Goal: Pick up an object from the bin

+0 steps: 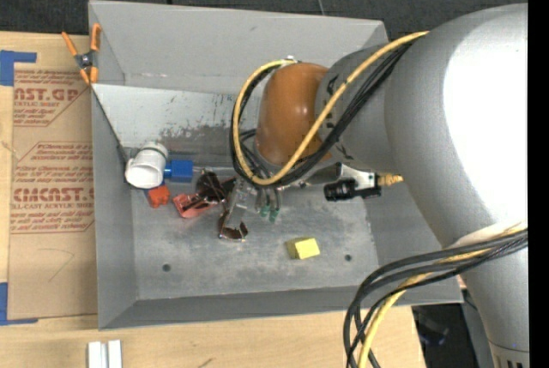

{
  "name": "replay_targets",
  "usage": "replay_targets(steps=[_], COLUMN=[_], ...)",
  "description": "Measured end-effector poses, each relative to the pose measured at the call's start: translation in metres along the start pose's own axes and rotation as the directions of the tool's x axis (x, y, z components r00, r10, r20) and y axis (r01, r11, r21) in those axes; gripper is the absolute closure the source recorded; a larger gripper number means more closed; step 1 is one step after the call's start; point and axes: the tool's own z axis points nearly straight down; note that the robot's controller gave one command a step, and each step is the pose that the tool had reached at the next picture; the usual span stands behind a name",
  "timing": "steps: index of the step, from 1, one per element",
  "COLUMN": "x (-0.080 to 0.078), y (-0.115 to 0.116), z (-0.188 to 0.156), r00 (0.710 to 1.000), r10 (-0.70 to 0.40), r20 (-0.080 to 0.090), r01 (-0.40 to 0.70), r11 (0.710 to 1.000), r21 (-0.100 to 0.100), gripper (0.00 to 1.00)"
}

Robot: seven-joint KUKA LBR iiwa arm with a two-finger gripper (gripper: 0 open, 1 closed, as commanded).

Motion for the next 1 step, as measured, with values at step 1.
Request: replay_targets(steps=[1], x=[0.0], y=[0.0002], z=[0.0], r00=[1.0], r10=[0.0], r20=[0.0], r01=[0.0], r11=[1.0], r21=[0.0], gripper=[1.0])
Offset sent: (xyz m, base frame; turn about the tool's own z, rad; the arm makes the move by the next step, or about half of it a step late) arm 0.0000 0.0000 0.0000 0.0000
